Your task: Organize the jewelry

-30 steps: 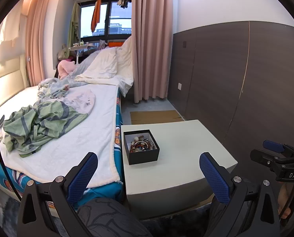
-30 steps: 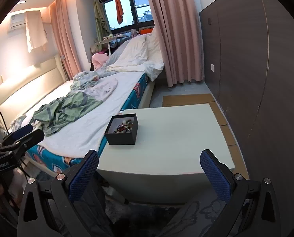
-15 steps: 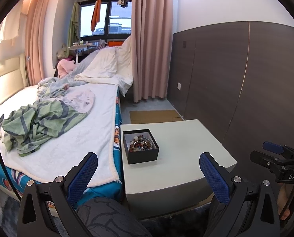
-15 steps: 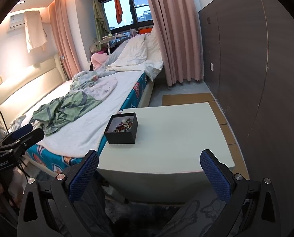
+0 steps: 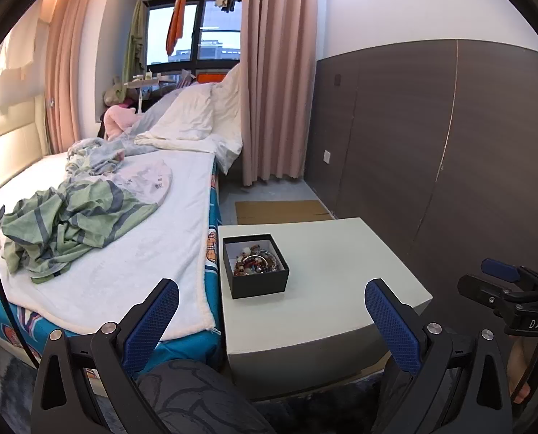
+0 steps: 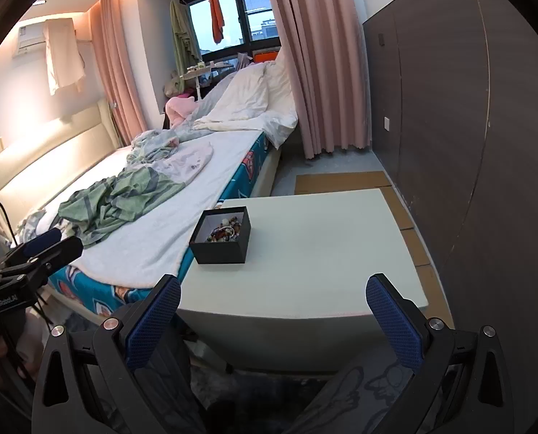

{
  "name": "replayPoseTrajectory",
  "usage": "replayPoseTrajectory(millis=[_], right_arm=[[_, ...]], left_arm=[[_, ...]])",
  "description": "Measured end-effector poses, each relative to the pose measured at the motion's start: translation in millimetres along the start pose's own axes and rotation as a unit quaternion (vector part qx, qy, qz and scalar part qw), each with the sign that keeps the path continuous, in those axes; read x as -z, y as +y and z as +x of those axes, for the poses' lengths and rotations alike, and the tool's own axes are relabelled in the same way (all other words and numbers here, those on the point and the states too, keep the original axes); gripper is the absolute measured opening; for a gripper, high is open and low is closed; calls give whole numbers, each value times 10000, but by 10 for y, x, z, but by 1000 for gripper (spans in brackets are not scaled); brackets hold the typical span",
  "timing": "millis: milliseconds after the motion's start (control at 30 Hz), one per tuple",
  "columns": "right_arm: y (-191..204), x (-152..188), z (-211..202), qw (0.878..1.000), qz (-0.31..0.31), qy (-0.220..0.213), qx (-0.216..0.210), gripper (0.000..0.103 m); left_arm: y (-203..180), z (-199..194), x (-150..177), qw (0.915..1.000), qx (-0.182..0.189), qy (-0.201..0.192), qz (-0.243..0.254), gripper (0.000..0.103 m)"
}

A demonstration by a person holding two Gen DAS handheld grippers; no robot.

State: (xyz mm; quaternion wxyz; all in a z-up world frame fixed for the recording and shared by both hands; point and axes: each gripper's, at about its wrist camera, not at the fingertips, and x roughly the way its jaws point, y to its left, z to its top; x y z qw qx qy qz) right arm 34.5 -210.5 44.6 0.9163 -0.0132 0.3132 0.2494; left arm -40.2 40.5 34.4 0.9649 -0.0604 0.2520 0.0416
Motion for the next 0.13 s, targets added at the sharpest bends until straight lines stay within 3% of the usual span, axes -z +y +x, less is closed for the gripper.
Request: replayPoseTrajectory(millis=[133], right_arm=[[-31, 4, 53, 10000, 33, 47, 17, 103]], left_arm=[[-1, 6, 7, 10000, 3, 3, 17, 103]])
